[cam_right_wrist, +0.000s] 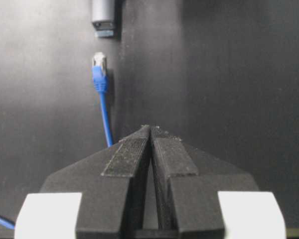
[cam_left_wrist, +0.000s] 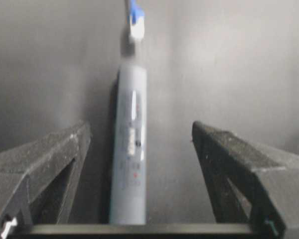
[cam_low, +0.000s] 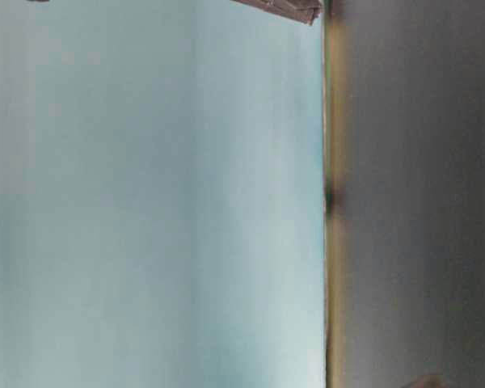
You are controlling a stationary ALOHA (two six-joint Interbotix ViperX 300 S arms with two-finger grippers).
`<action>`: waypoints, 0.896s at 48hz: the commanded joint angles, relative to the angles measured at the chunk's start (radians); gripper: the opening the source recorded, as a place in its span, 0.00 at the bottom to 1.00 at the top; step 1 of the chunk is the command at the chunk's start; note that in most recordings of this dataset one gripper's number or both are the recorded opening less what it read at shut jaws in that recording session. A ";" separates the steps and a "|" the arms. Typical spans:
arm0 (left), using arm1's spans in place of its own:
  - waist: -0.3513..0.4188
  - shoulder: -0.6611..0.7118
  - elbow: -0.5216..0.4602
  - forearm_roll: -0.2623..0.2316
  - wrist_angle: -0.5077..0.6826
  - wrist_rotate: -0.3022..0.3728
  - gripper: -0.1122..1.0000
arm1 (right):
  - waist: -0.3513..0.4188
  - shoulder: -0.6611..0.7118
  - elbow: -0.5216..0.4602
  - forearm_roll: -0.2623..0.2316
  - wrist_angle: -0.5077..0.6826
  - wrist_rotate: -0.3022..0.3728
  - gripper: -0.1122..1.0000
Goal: Insert the LAN cable into the hub.
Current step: 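Move both grippers down toward the grey hub and blue cable plug, then close the left gripper around the grey Anker hub body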
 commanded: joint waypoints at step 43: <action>-0.031 0.230 -0.098 0.003 0.032 -0.009 0.70 | 0.023 0.003 0.011 0.008 -0.063 0.057 0.11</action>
